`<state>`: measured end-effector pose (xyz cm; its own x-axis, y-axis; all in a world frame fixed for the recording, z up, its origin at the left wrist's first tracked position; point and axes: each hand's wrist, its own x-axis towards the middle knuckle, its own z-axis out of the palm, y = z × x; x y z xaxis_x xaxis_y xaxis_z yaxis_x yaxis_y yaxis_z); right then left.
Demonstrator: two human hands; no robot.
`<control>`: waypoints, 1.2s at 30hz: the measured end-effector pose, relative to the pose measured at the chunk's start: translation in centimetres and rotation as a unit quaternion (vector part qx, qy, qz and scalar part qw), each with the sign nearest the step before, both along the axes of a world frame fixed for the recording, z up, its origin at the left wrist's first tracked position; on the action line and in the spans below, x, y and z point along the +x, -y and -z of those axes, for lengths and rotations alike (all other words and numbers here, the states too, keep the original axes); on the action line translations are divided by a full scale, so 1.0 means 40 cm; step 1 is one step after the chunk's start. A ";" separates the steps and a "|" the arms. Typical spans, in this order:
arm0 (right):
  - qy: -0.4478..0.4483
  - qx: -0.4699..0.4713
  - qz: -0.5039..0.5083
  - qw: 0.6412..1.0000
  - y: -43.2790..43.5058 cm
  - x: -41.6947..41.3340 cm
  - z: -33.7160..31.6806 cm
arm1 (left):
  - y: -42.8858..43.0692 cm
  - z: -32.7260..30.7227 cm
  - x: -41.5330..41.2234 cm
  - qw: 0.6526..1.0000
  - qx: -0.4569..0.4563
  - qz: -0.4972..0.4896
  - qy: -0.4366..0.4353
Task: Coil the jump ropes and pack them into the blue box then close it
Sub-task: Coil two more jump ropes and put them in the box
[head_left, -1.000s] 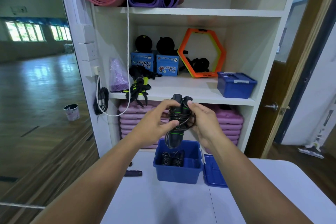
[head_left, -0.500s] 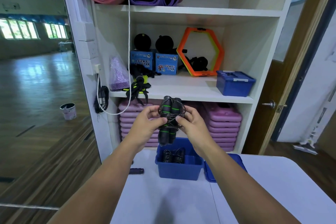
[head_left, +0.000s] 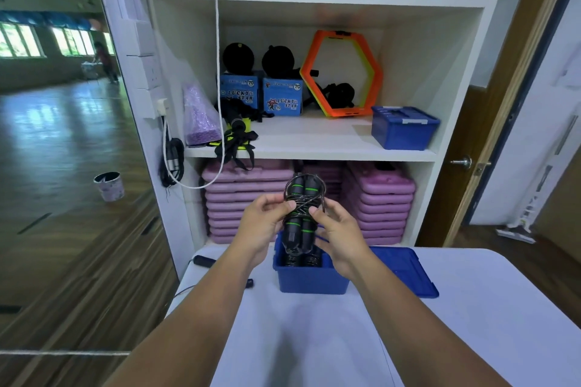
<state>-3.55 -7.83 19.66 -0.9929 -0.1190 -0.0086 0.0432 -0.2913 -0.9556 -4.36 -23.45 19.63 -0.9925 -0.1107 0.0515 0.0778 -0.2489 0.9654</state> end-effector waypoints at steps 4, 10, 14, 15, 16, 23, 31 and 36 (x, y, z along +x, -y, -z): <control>0.059 -0.018 0.022 0.998 -0.023 -0.034 0.026 | -0.017 0.037 -0.048 0.998 -0.065 0.007 0.027; 0.116 -0.006 0.040 0.992 -0.081 -0.154 0.096 | -0.058 0.103 -0.156 0.990 -0.123 0.011 0.063; 0.161 0.026 0.033 0.986 -0.126 -0.271 0.158 | -0.073 0.152 -0.239 0.977 -0.184 -0.011 0.104; 0.174 0.039 0.034 0.983 -0.140 -0.302 0.177 | -0.069 0.171 -0.262 0.972 -0.204 -0.025 0.114; 0.186 0.050 0.035 0.981 -0.153 -0.333 0.197 | -0.062 0.191 -0.284 0.964 -0.232 -0.042 0.125; 0.249 0.122 0.064 0.959 -0.223 -0.508 0.351 | -0.010 0.360 -0.393 0.873 -0.420 -0.036 0.245; 0.160 0.455 0.082 0.872 -0.187 -0.580 0.446 | -0.020 0.473 -0.433 0.803 -0.535 -0.044 0.258; 0.091 0.586 0.024 0.805 -0.148 -0.592 0.497 | -0.008 0.495 -0.454 0.772 -0.585 -0.046 0.246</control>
